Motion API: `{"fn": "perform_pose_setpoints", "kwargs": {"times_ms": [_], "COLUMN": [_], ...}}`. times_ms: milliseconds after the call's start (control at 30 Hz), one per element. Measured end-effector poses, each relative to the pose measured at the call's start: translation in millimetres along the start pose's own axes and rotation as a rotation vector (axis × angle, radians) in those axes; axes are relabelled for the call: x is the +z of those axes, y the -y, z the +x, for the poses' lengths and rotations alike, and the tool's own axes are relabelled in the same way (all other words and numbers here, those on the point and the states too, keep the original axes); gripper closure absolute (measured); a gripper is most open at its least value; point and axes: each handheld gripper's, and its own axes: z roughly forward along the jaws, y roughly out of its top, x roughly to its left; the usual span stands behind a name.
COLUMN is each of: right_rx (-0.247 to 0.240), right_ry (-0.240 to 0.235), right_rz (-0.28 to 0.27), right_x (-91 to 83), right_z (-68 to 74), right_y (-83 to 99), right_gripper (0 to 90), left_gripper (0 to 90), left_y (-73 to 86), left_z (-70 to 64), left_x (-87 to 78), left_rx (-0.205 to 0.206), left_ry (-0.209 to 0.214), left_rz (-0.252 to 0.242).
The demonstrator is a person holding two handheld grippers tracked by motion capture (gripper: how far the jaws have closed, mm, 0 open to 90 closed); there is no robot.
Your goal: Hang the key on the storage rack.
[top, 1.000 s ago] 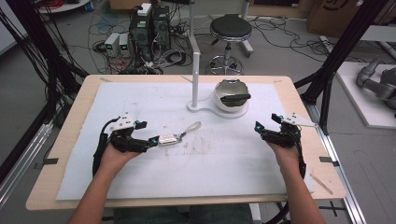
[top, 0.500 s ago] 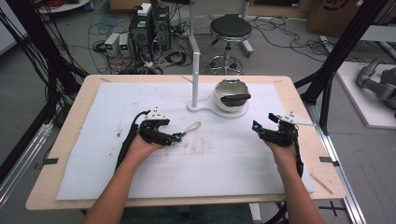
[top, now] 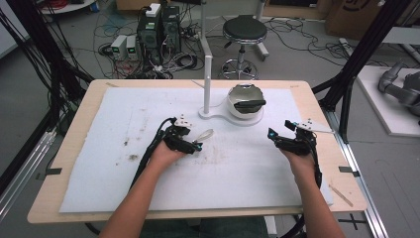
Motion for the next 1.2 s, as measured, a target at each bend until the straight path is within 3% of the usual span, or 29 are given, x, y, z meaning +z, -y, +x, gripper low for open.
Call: {"fn": "perform_pose_setpoints", "kwargs": {"times_ms": [100,233,400,500,600,667,700,767,1000,1200], "right_rx": [-0.005,-0.003,-0.022,-0.046,-0.062,-0.059,-0.056,-0.056,-0.057,-0.063], "right_ry": [-0.003,-0.006,-0.003,-0.003,-0.002,-0.002,-0.003,-0.003,-0.004,-0.008], "right_rz": [0.01,0.006,0.004,0.007,0.01,0.01,0.012,0.014,0.018,0.02], "right_x": [1.2,1.3,0.3,0.3,1.0,1.5,1.5,1.7,3.7,4.4], "right_z": [0.6,0.7,2.8,5.4,6.7,6.9,7.1,6.9,7.6,8.9], "right_y": [0.6,0.4,-0.3,-1.3,-1.3,-1.3,-1.3,-1.2,-1.0,-1.1], "right_gripper": [20.0,20.0,20.0,20.0,20.0,20.0,20.0,20.0,20.0,20.0], "left_gripper": [35.9,57.0,66.6,81.1,81.3,81.3,81.4,81.3,81.3,81.4], "left_y": [-0.5,-1.8,-0.5,-0.2,-0.6,-1.3,-1.7,-2.5,-11.5,-24.8], "left_z": [-2.9,-10.0,-8.4,-7.9,-9.2,-10.4,-10.6,-8.4,-5.8,-6.8], "left_x": [0.9,-0.7,-0.5,-0.7,-1.1,-2.3,-3.4,-8.1,-38.8,-60.2], "left_rx": [0.018,0.075,0.046,0.035,0.061,0.055,0.048,-0.011,-0.06,-0.057], "left_ry": [-0.029,0.001,0.02,0.009,-0.001,-0.011,-0.012,0.02,0.025,0.025], "left_rz": [0.013,0.019,0.006,-0.001,0.001,0.005,0.008,-0.003,-0.131,-0.216]}}
